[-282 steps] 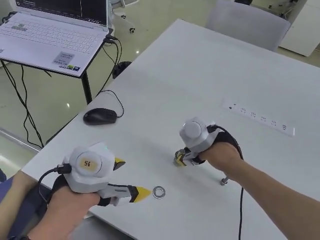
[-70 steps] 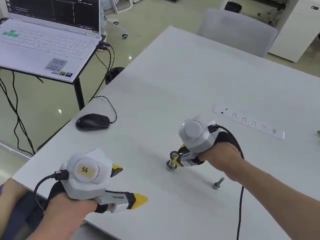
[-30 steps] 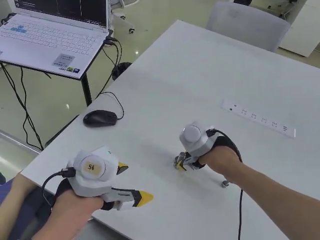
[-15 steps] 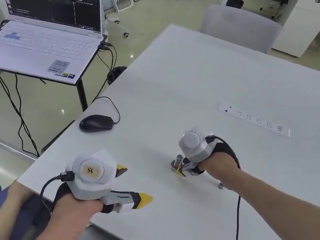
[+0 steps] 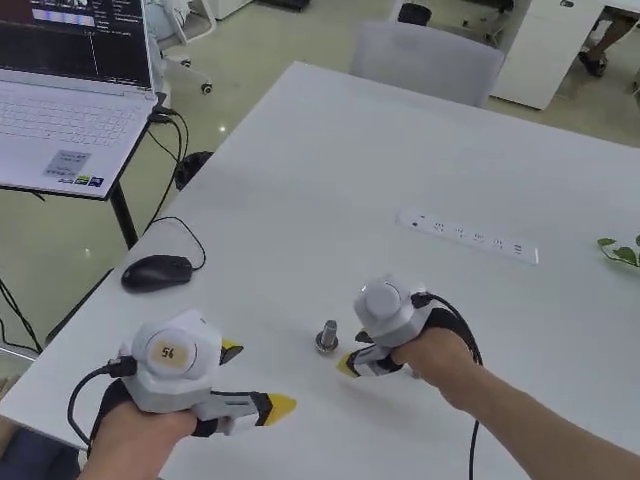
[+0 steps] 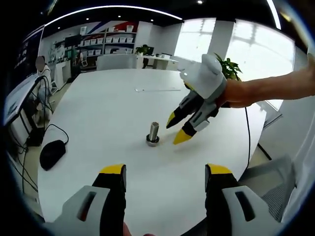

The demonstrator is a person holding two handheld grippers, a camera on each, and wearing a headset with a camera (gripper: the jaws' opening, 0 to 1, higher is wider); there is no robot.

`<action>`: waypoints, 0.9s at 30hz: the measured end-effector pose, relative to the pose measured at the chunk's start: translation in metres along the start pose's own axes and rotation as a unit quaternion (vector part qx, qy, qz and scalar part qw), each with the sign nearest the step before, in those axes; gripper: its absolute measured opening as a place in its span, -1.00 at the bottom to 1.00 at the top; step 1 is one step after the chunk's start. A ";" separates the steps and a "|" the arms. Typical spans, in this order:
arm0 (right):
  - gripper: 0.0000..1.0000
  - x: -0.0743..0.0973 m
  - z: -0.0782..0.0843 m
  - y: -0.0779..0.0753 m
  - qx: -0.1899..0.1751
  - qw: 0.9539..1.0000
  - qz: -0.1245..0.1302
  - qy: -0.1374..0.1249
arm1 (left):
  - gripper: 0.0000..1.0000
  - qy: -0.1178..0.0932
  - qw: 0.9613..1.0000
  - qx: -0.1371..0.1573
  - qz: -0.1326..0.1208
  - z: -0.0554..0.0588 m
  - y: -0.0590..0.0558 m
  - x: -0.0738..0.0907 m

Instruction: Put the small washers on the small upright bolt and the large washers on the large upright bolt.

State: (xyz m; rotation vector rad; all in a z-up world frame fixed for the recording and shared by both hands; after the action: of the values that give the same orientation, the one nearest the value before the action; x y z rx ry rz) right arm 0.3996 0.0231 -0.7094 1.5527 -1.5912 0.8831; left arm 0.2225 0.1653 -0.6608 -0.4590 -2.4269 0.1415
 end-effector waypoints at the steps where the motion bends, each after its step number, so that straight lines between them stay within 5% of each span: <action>1: -0.30 0.002 0.002 0.001 -0.004 1.000 0.001 -0.002 | 0.28 0.001 1.000 -0.002 0.002 -0.001 0.000 -0.001; 15: -0.13 0.053 0.056 0.018 -0.065 0.993 0.050 -0.087 | 0.28 0.010 1.000 -0.017 0.014 -0.006 0.006 -0.008; 22: 0.09 0.082 0.098 0.021 -0.131 0.981 0.075 -0.121 | 0.29 0.011 1.000 -0.021 0.014 -0.007 0.010 -0.007; 27: 0.24 0.095 0.120 0.025 -0.190 0.964 0.095 -0.160 | 0.29 0.012 1.000 -0.024 0.016 -0.007 0.010 -0.006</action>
State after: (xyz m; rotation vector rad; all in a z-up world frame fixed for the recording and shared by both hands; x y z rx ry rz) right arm 0.3695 -0.1270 -0.6858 1.3277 -2.0274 0.3960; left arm 0.2346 0.1726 -0.6615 -0.5185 -2.4042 0.0906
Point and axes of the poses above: the centre of the closed fingertips' face, and the gripper's own axes: x roughly backward along the fingers, y roughly to its left, z roughly out of its underside, the point moved 9 cm from there along x, roughly backward along the fingers
